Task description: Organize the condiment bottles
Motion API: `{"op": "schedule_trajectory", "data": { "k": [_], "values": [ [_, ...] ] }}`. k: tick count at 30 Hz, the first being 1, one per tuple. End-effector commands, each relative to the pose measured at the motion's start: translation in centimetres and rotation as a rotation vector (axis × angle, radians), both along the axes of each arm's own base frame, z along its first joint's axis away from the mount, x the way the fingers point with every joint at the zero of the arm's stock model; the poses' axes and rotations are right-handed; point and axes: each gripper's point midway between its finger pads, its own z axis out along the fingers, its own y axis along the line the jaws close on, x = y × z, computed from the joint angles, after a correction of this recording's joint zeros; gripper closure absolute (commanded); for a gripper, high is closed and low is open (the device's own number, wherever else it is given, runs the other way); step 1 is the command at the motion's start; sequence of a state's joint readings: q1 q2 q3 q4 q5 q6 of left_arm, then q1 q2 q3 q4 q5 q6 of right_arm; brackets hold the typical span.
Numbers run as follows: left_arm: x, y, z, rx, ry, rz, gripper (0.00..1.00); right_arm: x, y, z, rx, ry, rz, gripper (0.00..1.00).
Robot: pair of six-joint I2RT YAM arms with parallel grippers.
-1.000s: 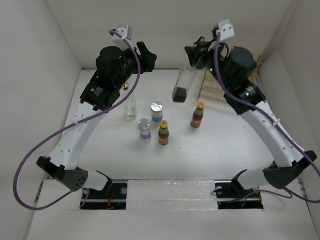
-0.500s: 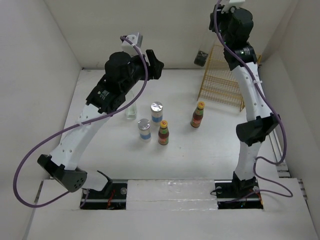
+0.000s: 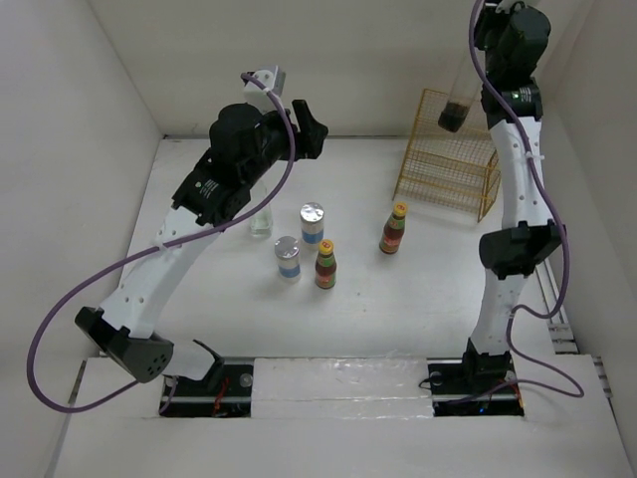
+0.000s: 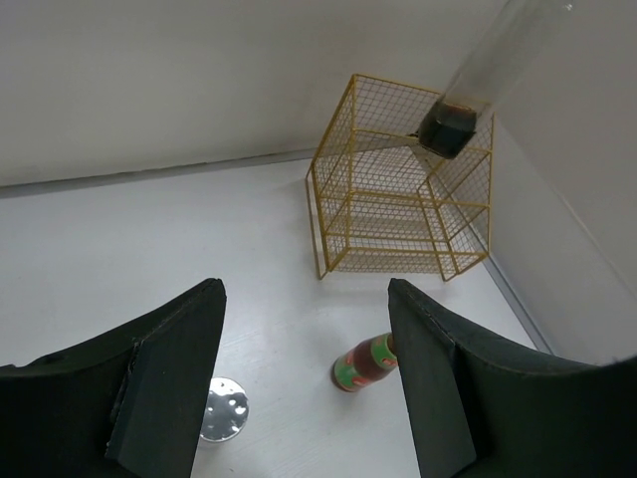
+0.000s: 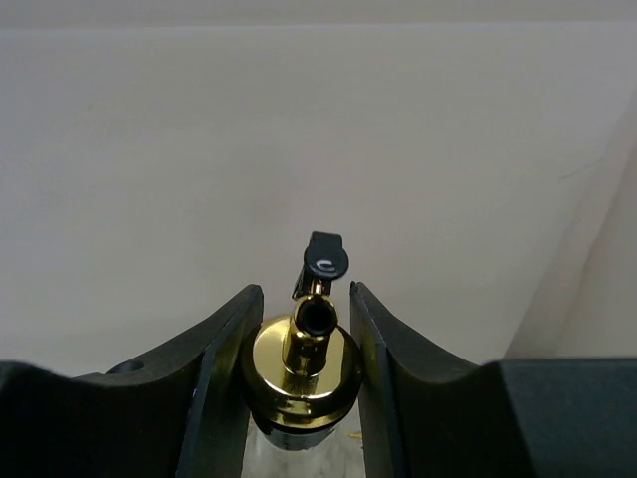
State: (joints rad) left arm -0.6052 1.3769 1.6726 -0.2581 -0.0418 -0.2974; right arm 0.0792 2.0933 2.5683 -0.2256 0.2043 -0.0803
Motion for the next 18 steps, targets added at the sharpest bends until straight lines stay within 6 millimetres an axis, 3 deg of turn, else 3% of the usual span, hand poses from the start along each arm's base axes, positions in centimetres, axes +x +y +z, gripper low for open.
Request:
{"op": "schedule_trajectory", "data": {
  "k": [1,6,18],
  "values": [
    [-0.3,-0.6,1.6,-0.04,-0.046,-0.03,0.38,-3.5,-1.7,8.5,0.017,-0.272,-0.022,1.0],
    [0.4,-1.2,1.2,-0.034,-0.036,-0.039,0.38,-3.2,-3.3,8.4,0.001,-0.28,-0.031,1.0],
    [1.6,-1.8,0.4,-0.009,-0.033,-0.031,0.38,-0.8,-3.7,7.3,-0.017,-0.31,-0.014,1.0]
  ]
}}
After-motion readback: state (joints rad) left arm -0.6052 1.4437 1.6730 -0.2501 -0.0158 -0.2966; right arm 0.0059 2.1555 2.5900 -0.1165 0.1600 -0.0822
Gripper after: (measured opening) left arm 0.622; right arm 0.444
